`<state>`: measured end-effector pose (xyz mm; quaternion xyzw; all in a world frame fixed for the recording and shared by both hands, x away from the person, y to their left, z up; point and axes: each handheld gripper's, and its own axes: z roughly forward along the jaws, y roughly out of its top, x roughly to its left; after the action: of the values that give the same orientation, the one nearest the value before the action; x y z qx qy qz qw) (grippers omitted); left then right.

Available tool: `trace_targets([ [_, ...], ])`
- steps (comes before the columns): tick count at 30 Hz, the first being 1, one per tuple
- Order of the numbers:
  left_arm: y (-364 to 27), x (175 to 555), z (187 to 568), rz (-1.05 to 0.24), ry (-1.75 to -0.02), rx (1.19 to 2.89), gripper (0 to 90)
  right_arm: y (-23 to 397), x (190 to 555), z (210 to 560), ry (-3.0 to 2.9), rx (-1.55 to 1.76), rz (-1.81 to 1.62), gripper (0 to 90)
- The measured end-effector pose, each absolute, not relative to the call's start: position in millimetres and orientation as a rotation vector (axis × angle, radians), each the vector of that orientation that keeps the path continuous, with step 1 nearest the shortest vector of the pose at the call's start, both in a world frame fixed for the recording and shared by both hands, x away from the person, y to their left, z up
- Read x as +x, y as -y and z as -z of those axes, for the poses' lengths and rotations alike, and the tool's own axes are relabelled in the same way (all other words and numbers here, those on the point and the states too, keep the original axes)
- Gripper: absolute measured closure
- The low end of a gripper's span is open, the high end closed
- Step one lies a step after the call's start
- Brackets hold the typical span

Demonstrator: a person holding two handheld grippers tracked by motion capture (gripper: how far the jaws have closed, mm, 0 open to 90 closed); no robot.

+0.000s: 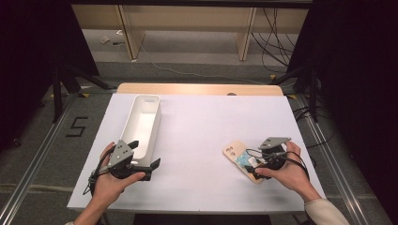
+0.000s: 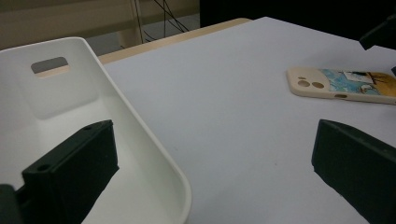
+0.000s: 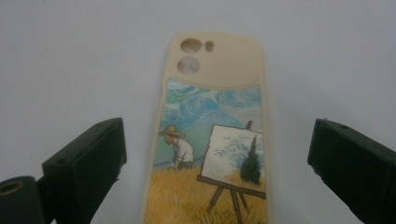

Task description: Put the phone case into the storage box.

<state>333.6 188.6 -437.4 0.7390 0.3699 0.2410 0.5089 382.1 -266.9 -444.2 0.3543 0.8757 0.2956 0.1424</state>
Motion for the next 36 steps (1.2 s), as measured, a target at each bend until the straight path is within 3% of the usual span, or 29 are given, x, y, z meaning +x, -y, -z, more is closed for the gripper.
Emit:
trace_targets([
  [13,-188.7,333.2,437.4,-0.579,-0.892,1.776,0.0,241.2,410.5,448.7,-2.650,1.051,-0.611,0.3],
  [36,-187.9,333.0,437.4,-0.574,-0.888,1.774,0.0,230.6,420.3,464.5,-2.732,1.051,-0.375,0.4],
])
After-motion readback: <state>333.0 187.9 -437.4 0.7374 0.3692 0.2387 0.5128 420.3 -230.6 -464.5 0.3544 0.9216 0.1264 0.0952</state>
